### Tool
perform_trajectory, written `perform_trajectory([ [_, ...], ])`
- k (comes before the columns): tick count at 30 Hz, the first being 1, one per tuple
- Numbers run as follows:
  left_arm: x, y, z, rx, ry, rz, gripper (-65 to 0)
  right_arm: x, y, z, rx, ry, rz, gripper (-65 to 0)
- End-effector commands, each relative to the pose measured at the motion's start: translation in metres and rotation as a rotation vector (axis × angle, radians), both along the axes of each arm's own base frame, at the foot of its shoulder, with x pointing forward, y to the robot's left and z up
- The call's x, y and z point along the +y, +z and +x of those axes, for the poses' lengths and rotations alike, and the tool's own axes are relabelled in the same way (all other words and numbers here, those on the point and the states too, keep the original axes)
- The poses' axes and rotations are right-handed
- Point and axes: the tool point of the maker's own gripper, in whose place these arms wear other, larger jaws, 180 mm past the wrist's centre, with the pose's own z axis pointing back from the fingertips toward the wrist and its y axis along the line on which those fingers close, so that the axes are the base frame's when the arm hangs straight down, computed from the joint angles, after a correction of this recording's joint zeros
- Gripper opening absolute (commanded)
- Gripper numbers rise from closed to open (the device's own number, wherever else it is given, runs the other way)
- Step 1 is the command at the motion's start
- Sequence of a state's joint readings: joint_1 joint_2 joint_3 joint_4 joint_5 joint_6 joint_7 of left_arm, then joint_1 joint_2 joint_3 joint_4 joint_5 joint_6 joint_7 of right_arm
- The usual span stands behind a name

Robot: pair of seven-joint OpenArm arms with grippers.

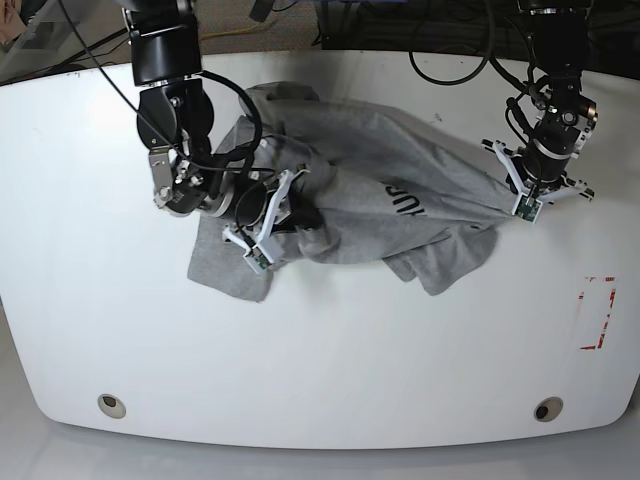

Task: Fold the T-shirt properly
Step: 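Lift the shirt with both grippers and drag it across the table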

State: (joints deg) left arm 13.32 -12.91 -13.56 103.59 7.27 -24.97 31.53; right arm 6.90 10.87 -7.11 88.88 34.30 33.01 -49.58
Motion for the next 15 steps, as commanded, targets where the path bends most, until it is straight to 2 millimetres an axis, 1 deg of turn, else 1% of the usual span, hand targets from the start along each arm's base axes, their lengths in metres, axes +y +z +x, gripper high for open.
perform_trajectory([
  [1, -0.009, 0.029, 0.020, -0.096, -0.031, 0.005, -64.9, -0.013, 0.034, 0.024, -0.107, -0.006, 0.014, -65.0],
  [2, -0.014, 0.032, 0.025, -0.108, -0.044, 0.002, -64.9, -0.018, 0.040, 0.028, -0.123, 0.003, 0.018, -65.0],
  [3, -0.017, 0.037, 0.030, -0.122, -0.055, 0.002, -64.9, -0.023, 0.052, 0.036, -0.150, 0.011, 0.025, -65.0],
  [6, -0.020, 0.055, 0.045, -0.174, -0.067, 0.022, -65.0, -0.036, 0.070, 0.052, -0.184, 0.020, 0.041, -65.0],
  [8, -0.015, 0.070, 0.057, -0.213, -0.059, 0.075, -65.0, -0.050, 0.092, 0.071, -0.224, 0.013, 0.042, -65.0],
  [10, -0.013, 0.082, 0.067, -0.245, -0.053, 0.100, -65.0, -0.060, 0.105, 0.084, -0.245, 0.002, 0.044, -65.0],
  [12, -0.010, 0.098, 0.078, -0.286, -0.047, 0.120, -65.0, -0.072, 0.128, 0.103, -0.286, -0.008, 0.041, -65.0],
  [13, -0.010, 0.102, 0.080, -0.297, -0.045, 0.123, -65.0, -0.076, 0.137, 0.109, -0.303, -0.011, 0.039, -65.0],
  [15, -0.008, 0.118, 0.088, -0.337, -0.042, 0.130, -65.0, -0.086, 0.160, 0.123, -0.348, -0.015, 0.032, -65.0],
])
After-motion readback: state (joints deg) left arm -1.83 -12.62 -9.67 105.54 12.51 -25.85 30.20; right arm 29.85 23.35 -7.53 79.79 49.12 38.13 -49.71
